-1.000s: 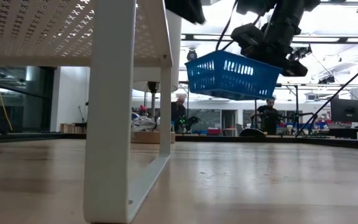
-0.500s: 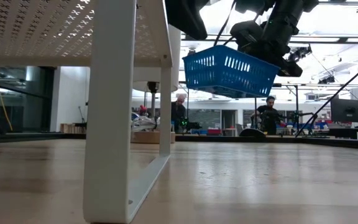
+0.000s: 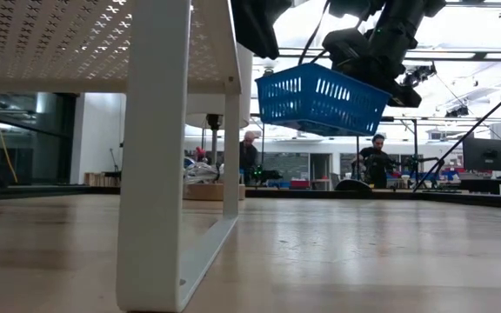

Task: Pick & Place Office Desk Supplies
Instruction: Put the blue bin on the shelf

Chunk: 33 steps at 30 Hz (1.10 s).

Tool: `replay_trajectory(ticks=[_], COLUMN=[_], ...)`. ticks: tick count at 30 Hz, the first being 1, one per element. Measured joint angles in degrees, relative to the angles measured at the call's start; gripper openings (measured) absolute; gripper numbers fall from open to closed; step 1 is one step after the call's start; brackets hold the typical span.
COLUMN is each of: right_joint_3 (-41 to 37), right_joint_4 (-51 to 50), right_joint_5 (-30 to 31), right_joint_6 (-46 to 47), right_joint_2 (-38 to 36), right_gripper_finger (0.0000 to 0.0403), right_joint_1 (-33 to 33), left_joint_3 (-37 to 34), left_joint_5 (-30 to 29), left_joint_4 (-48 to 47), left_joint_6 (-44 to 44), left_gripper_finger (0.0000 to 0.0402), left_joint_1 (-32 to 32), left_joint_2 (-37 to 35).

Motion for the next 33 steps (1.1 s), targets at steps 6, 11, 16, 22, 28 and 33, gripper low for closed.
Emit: replay_trajectory(ticks=[6,11,16,22,28,33], right_joint_3=[0.00,0.00,0.00,0.00,0.00,0.00], right_joint_4=[2.06,3.32,4.03,4.24,5.64,7.06], right_joint_5=[-1.17,-1.76,-2.80,-2.95,-2.99,-2.95], right_joint_6=[-0.35,-0.40,-0.42,-0.42,-0.46,-0.46], right_joint_2=[0.01,0.00,0.02,0.00,0.02,0.01], right_gripper_finger=[0.0003,0.0003,0.0003,0.0003,0.0003,0.0003], right_joint_1=[0.00,0.00,0.00,0.04,0.53,1.31], left_joint_3=[0.00,-0.02,-0.02,-0.04,-0.04,-0.04], left_joint_5=[0.08,0.15,0.22,0.25,5.17,5.81], left_joint_4=[-0.01,-0.06,-0.56,-1.27,-4.22,-5.36], left_joint_6=[0.31,0.33,0.33,0.01,-1.45,-1.78], left_gripper_finger=[0.0079,0.0079,0.0079,0.0079,0.0079,0.0079], left_joint_1=[0.68,0.90,1.26,1.82,2.95,3.28], left_joint_2=[0.00,0.00,0.00,-0.02,0.27,0.32])
